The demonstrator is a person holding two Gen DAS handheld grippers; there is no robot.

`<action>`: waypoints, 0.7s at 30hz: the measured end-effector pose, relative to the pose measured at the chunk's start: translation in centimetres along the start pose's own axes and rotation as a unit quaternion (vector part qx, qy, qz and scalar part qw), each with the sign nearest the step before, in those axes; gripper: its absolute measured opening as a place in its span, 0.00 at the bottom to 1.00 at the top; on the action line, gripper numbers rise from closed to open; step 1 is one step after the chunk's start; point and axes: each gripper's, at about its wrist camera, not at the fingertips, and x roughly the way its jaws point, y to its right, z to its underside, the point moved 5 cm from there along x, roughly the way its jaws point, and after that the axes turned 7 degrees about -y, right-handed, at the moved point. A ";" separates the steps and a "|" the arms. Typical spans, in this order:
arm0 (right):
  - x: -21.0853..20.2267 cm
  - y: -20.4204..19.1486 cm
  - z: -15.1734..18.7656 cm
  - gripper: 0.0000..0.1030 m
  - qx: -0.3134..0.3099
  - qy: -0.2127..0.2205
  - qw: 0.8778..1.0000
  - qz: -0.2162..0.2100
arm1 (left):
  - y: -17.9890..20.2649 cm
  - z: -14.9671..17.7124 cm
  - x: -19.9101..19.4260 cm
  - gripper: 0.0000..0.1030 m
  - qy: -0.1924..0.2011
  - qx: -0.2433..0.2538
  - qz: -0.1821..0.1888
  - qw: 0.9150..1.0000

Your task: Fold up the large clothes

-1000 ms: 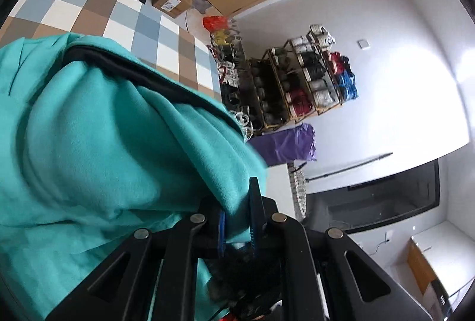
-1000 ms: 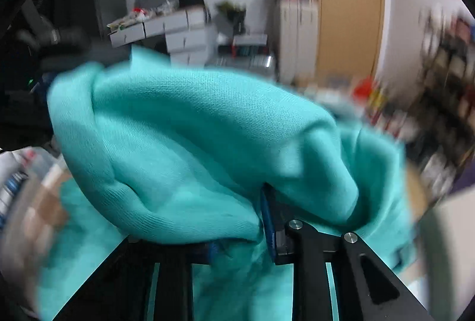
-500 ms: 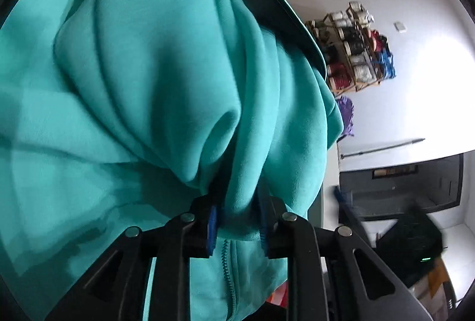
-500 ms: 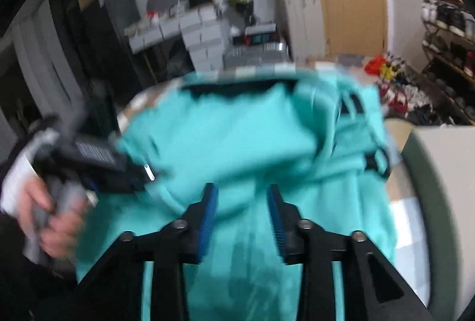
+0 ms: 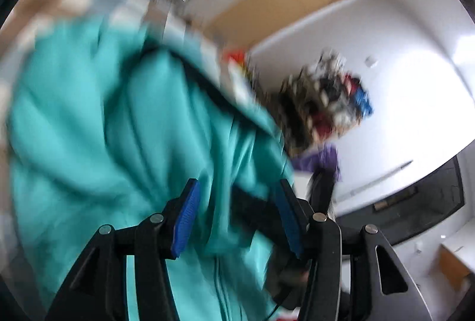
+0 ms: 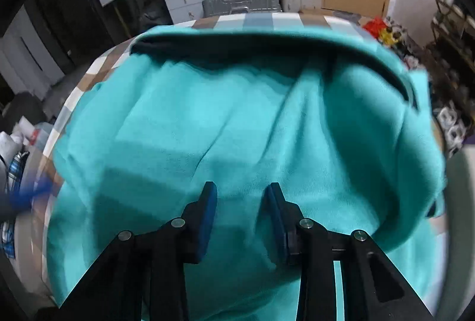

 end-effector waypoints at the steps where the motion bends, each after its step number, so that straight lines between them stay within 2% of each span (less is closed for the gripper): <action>1: -0.2 0.2 0.2 0.34 0.004 0.008 1.000 -0.011 | 0.5 -0.5 0.1 0.47 0.008 0.015 0.006 1.000; 3: -1.1 0.9 0.4 0.33 0.011 0.018 0.999 -0.038 | 1.1 -0.7 1.9 0.51 -0.015 0.031 0.039 0.999; 5: -2.5 1.3 0.3 0.32 0.014 0.033 0.998 -0.053 | 0.9 -0.7 4.7 0.51 -0.049 0.020 0.031 0.998; 7: -5.3 2.4 -0.4 0.36 0.012 0.074 0.996 -0.042 | -0.1 -0.6 7.3 0.51 -0.056 0.018 -0.030 0.998; 9: -7.4 2.8 -1.3 0.43 0.001 0.100 0.995 -0.016 | -0.8 -0.1 9.4 0.49 -0.080 0.023 -0.089 0.993; 10: -7.8 2.8 -1.8 0.52 -0.007 0.103 0.995 0.010 | -1.1 0.3 10.4 0.49 -0.093 0.026 -0.108 0.989; 11: -7.8 3.0 -1.9 0.55 -0.013 0.101 0.994 0.028 | -1.6 0.6 11.0 0.49 -0.099 0.030 -0.124 0.987; 12: -7.0 3.4 -2.1 0.54 -0.021 0.086 0.995 0.047 | -2.0 0.6 11.6 0.49 -0.099 0.037 -0.140 0.985; 14: -4.1 4.1 -2.2 0.51 -0.028 0.028 0.997 0.070 | -2.3 0.4 11.7 0.48 -0.097 0.035 -0.134 0.986; 15: -1.7 5.0 -1.5 0.50 -0.016 -0.018 0.997 0.079 | -2.6 0.4 11.7 0.48 -0.096 0.029 -0.129 0.987; 16: -0.5 5.5 -1.1 0.51 -0.003 -0.029 0.997 0.069 | -2.8 0.5 11.8 0.48 -0.099 0.030 -0.127 0.986; 18: -0.7 5.8 -1.0 0.51 0.011 -0.005 0.998 0.054 | -3.1 0.3 12.1 0.48 -0.106 0.040 -0.120 0.986; 21: -2.4 5.6 -0.6 0.48 0.024 0.005 0.999 0.029 | -2.5 0.5 10.0 0.48 -0.102 0.013 -0.103 0.989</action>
